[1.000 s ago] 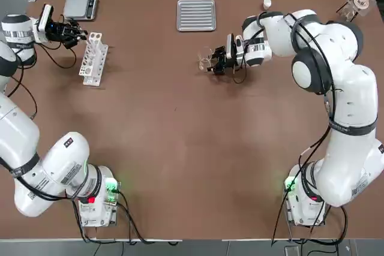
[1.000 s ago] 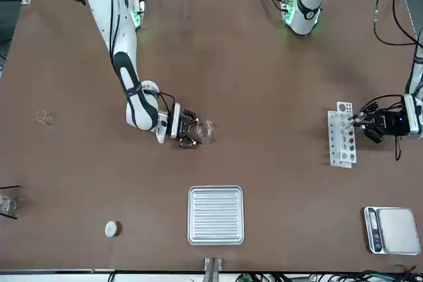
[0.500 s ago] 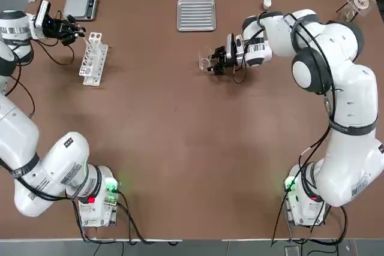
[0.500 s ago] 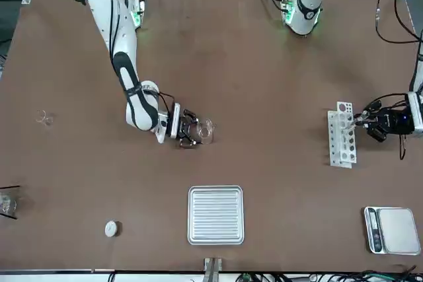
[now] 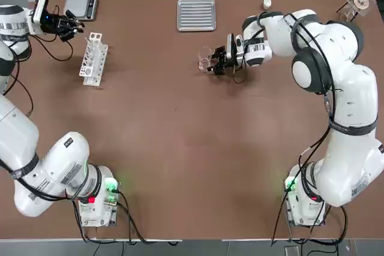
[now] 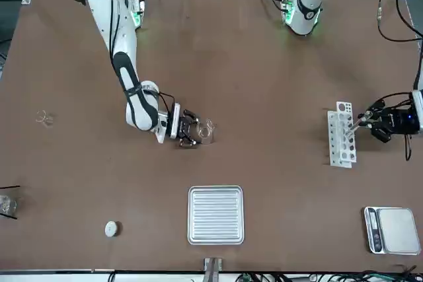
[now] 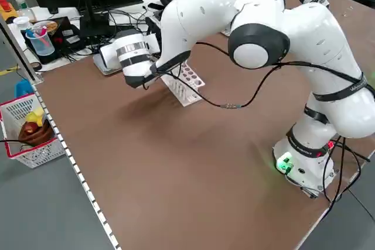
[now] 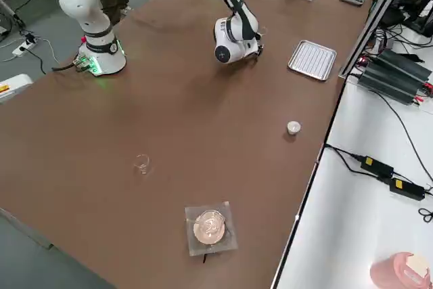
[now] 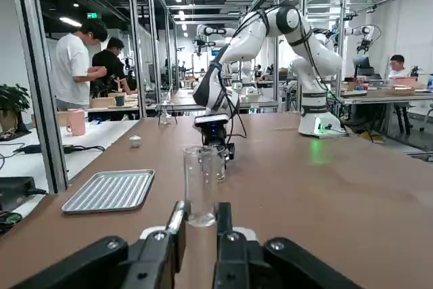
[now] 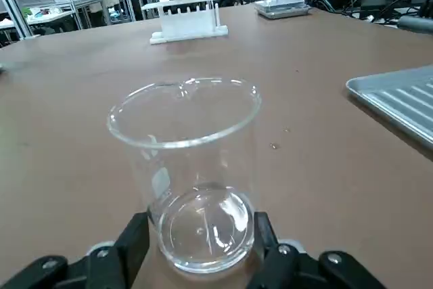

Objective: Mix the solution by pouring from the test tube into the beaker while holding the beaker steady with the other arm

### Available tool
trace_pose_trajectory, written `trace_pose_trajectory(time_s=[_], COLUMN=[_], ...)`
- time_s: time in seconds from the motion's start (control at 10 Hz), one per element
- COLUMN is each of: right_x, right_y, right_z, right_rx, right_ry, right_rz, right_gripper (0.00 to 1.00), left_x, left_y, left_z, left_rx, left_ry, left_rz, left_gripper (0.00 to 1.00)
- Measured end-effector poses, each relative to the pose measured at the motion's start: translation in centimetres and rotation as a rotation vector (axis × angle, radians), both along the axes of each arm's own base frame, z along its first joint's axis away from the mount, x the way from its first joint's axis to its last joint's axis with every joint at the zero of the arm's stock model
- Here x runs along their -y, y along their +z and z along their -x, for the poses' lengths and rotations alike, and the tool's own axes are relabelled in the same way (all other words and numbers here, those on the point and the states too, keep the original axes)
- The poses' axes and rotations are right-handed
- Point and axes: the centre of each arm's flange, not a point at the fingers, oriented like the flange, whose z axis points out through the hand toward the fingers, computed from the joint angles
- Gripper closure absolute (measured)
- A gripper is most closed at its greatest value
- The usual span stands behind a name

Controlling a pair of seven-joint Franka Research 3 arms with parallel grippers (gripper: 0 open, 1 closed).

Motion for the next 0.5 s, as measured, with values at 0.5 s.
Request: trace_pose_trajectory(time_s=[0.5], right_x=[0.0], right_y=[0.0], right_z=[0.0], right_rx=[0.000], right_ry=[0.000], right_rz=[0.000], right_gripper=[0.31], left_x=[6.5], left_y=[3.9], left_z=[-2.9], left_rx=[-0.048], left_ry=[-0.082], left_rz=[-0.075], left_gripper=[0.79])
